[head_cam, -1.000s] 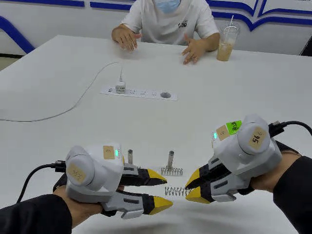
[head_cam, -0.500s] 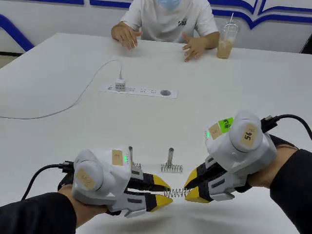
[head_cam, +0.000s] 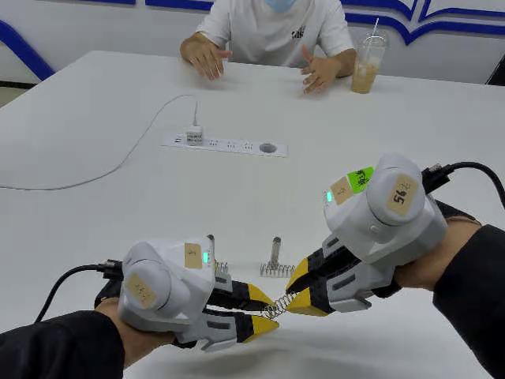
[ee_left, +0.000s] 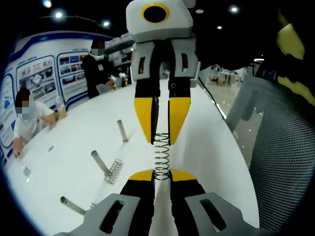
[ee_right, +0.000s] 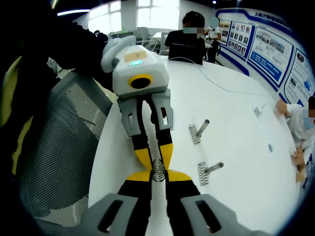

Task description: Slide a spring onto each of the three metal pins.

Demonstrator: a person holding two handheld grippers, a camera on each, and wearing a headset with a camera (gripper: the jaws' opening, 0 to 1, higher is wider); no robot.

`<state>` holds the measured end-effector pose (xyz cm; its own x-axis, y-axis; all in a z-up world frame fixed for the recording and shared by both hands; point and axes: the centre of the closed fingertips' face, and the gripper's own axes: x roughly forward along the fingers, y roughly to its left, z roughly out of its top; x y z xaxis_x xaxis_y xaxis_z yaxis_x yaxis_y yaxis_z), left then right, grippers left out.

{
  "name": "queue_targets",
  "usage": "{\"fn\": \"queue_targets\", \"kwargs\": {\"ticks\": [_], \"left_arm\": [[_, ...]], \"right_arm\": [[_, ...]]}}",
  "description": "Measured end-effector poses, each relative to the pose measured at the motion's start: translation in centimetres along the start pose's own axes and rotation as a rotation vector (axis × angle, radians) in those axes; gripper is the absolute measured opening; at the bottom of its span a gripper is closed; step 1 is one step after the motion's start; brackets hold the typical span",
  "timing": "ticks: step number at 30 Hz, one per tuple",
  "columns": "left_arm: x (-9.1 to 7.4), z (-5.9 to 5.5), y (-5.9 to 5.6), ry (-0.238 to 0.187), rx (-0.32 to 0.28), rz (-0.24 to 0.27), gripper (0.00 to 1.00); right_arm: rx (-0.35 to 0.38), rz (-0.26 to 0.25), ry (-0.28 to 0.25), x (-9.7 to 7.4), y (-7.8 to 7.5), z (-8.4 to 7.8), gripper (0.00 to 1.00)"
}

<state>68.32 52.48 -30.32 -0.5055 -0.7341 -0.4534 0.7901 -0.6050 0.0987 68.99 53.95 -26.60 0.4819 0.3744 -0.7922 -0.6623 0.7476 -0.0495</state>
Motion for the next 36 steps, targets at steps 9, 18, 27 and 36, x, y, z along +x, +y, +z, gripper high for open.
{"fn": "queue_targets", "kwargs": {"ticks": [9,18,27,36], "left_arm": [[0.1,0.3,-0.1,-0.01,-0.002,-0.004,0.11],[0.2,0.2,-0.2,-0.014,-0.009,-0.008,0.11],[0.3,0.3,-0.2,-0.016,-0.016,-0.009,0.11],[0.2,0.2,-0.2,-0.013,-0.025,-0.007,0.11]], "right_arm": [[-0.03,0.006,-0.004,0.1,0.1,1.5,0.11],[-0.028,0.024,0.026,0.3,0.4,1.5,0.13],[-0.022,0.031,0.065,0.6,0.5,1.0,0.15],[-0.045,0.032,0.098,0.9,0.3,0.8,0.12]]}}
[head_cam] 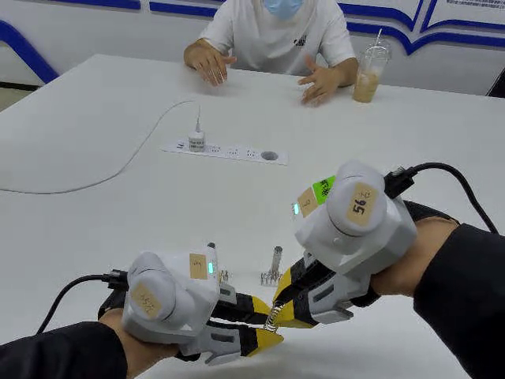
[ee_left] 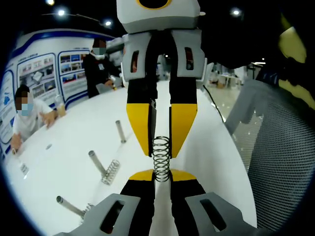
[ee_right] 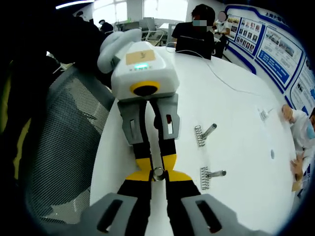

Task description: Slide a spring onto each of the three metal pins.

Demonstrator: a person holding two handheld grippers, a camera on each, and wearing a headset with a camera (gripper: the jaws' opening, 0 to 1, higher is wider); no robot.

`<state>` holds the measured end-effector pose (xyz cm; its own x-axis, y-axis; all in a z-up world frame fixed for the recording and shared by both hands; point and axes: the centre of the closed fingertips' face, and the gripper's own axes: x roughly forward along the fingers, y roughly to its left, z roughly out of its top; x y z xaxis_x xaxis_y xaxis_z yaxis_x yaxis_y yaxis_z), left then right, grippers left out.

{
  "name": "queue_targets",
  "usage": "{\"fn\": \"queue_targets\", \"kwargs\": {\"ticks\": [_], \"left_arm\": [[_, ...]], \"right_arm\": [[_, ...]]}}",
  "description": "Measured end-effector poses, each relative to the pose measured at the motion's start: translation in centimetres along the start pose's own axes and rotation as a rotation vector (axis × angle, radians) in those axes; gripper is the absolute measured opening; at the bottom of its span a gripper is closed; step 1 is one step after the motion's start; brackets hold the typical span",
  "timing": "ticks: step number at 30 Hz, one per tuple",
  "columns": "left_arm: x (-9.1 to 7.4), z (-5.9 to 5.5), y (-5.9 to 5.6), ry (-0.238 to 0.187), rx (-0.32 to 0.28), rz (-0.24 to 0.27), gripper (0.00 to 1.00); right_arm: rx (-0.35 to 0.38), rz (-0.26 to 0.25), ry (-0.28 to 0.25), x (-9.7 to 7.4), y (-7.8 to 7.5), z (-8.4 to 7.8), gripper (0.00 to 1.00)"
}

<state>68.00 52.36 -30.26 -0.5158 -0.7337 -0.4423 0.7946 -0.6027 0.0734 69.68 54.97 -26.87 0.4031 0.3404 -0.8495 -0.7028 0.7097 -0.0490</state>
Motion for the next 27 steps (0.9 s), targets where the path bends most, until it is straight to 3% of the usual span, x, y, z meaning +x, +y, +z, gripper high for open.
{"fn": "queue_targets", "kwargs": {"ticks": [4,13,27], "left_arm": [[-0.1,0.2,0.1,-0.013,-0.001,0.004,0.12],[-0.3,0.2,0.2,-0.026,-0.037,0.016,0.25],[-2.7,-1.1,0.5,-0.026,-0.09,0.058,0.41]], "right_arm": [[0.001,-0.006,-0.001,-0.3,-0.3,0.0,0.12],[0.028,-0.032,0.018,-1.1,-1.2,-1.1,0.12],[0.116,-0.123,0.032,-4.7,-4.0,-4.2,0.12]]}}
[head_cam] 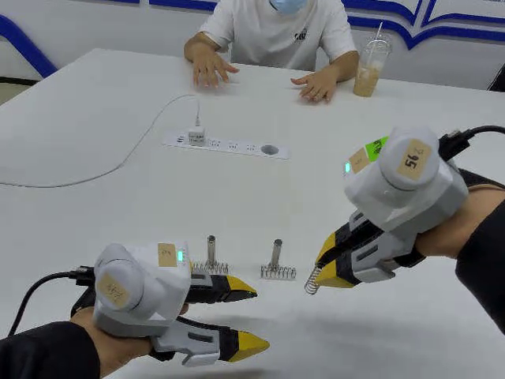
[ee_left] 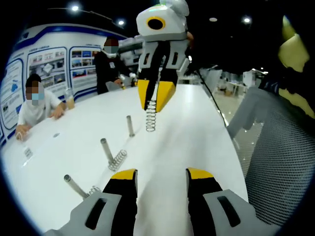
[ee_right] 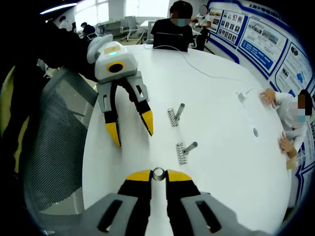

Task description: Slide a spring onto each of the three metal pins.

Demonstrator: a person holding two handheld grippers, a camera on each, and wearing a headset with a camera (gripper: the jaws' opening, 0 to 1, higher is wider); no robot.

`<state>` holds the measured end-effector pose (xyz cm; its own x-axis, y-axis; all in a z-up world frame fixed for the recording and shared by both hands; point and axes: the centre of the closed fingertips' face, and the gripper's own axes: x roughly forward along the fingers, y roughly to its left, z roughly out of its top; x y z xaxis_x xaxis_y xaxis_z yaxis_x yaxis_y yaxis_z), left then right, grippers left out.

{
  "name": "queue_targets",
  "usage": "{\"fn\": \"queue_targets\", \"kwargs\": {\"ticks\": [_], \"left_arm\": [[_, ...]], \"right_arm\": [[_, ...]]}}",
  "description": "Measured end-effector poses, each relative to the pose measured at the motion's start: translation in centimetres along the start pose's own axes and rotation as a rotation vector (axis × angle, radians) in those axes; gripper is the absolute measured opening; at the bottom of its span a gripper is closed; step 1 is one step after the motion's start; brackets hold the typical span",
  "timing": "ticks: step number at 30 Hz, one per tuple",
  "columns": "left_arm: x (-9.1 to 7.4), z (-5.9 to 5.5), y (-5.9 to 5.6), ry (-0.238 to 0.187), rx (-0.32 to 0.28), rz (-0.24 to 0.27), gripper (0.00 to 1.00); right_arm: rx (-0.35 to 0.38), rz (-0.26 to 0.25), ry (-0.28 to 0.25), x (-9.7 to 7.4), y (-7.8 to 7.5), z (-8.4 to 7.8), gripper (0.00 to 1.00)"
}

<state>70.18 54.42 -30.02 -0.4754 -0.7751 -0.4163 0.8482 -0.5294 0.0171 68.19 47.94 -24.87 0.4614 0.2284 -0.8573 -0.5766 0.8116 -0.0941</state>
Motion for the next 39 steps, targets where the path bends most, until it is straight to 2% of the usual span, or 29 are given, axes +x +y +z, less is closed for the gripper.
{"fn": "queue_targets", "kwargs": {"ticks": [9,15,21,25,31,39], "left_arm": [[-1.6,-0.4,0.9,-0.018,-0.035,0.054,0.45],[-2.5,-0.5,1.6,-0.029,-0.055,0.089,0.48],[-3.7,-0.9,2.5,-0.036,-0.076,0.135,0.51],[-4.4,-1.1,3.1,-0.041,-0.09,0.163,0.53],[-5.3,-1.4,3.6,-0.044,-0.102,0.193,0.54],[-5.8,-1.5,4.2,-0.05,-0.111,0.217,0.57]], "right_arm": [[0.043,-0.059,0.013,-2.4,-2.0,-1.7,0.12],[0.063,-0.089,0.017,-3.6,-3.1,-2.4,0.12],[0.074,-0.126,0.032,-4.6,-4.8,-3.0,0.12],[0.074,-0.137,0.047,-4.5,-5.8,-3.2,0.12],[0.084,-0.13,0.057,-3.4,-7.1,-3.5,0.12],[0.101,-0.11,0.08,-1.9,-7.8,-4.2,0.12]]}}
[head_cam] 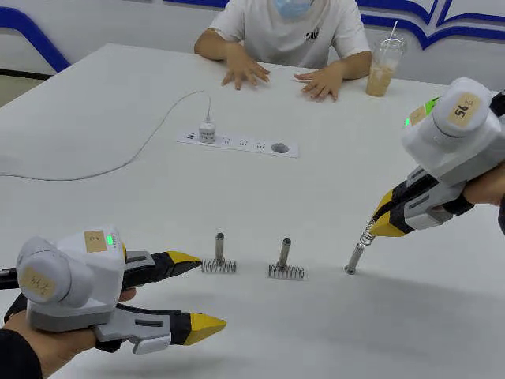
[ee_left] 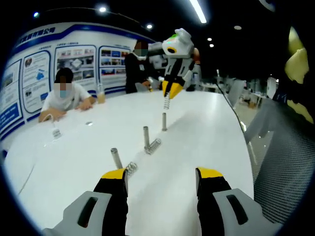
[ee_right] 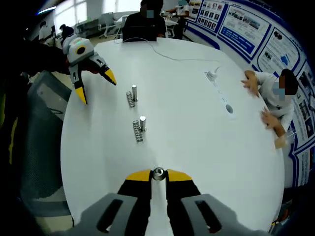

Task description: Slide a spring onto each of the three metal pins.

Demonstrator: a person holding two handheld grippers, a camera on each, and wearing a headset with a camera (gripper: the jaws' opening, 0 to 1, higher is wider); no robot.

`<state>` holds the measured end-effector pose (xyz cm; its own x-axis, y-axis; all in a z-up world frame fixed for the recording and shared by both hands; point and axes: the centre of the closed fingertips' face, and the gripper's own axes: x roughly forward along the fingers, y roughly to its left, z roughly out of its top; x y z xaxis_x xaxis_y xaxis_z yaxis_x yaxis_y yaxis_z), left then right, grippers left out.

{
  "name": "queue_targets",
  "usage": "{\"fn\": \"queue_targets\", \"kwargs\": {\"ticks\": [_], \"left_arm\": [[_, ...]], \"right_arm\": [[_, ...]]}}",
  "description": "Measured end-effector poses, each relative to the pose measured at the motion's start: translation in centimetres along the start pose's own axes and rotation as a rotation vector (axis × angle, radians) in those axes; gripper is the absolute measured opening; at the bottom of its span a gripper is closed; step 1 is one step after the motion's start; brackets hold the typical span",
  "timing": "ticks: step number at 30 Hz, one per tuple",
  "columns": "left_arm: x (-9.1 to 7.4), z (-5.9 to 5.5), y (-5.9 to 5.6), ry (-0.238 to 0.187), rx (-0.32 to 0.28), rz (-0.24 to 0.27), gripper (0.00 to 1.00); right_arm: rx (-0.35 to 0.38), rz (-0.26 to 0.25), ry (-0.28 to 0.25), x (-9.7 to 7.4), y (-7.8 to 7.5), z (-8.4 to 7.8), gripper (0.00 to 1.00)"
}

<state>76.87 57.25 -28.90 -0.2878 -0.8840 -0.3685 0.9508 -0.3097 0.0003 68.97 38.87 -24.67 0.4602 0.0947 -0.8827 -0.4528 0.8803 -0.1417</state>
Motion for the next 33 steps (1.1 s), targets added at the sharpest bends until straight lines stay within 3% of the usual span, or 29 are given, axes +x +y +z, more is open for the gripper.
{"fn": "queue_targets", "kwargs": {"ticks": [15,24,33], "left_arm": [[-0.5,-0.4,0.6,-0.003,-0.024,0.028,0.6],[-0.5,-0.5,0.6,-0.004,-0.028,0.031,0.59],[-0.5,-0.5,0.5,-0.003,-0.029,0.034,0.59]], "right_arm": [[0.01,0.025,0.024,1.3,-0.2,-0.4,0.12],[0.018,0.022,0.012,1.4,-0.4,0.0,0.12],[0.025,0.025,0.026,1.9,-0.5,-0.6,0.12]]}}
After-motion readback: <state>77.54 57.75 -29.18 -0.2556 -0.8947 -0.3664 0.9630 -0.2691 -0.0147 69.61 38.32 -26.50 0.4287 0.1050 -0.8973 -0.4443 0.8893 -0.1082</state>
